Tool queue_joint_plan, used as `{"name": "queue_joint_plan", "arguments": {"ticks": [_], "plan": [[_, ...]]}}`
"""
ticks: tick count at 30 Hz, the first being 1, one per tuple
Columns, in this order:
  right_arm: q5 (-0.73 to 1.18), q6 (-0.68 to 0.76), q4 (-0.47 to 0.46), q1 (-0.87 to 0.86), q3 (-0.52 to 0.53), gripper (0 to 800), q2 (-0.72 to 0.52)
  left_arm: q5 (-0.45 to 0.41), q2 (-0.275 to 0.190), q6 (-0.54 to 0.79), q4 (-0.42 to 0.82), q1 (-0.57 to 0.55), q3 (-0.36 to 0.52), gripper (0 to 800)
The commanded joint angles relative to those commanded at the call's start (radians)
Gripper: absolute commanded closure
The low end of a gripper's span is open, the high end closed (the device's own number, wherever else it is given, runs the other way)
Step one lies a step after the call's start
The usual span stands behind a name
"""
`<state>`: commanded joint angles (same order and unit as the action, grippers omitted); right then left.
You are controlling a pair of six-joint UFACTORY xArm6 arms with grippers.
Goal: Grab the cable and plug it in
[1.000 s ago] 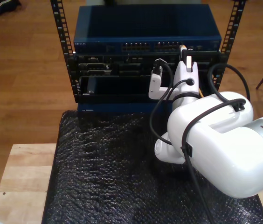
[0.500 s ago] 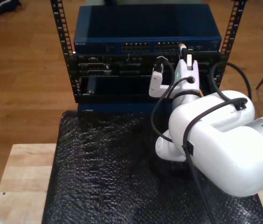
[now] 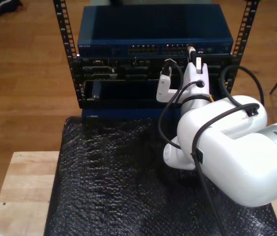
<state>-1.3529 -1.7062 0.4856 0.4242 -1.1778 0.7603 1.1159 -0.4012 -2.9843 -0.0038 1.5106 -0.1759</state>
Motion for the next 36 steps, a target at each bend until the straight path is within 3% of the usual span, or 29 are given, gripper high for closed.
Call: {"name": "queue_joint_plan", "arguments": {"ticks": [36], "plan": [[0.003,-0.003,-0.006,-0.002,-0.015,800,0.006,0.000,0.002,0.000,0.002,0.000,0.000,0]]}}
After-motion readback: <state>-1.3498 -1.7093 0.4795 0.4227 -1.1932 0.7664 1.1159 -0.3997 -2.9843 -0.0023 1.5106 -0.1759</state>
